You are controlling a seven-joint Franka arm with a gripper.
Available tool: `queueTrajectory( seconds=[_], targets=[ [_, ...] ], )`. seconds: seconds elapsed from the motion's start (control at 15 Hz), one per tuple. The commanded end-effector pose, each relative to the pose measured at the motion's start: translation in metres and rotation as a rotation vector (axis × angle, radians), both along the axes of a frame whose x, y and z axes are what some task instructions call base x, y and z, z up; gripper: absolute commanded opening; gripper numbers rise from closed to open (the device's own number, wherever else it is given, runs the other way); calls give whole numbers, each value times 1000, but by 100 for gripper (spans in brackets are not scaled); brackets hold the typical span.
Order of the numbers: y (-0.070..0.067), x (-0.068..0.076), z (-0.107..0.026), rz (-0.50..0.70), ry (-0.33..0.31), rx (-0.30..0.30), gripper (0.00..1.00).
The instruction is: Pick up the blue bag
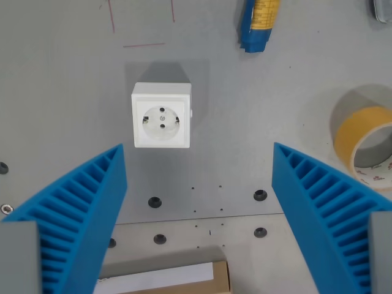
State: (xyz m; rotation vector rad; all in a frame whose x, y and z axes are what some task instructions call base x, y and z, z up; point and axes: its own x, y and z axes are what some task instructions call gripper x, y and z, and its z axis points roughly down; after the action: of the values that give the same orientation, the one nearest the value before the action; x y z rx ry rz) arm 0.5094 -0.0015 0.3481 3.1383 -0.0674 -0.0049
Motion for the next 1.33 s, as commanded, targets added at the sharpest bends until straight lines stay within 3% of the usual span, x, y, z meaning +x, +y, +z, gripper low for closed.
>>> queueTrajectory(
  seconds=[0.07, 0.6, 1.33],
  targets=[
    [0, 0, 2, 0, -3, 0, 100],
    [-3, 3, -5, -22, -10, 1, 100],
    [-20, 24, -42, -106, -33, 3, 100]
  ],
)
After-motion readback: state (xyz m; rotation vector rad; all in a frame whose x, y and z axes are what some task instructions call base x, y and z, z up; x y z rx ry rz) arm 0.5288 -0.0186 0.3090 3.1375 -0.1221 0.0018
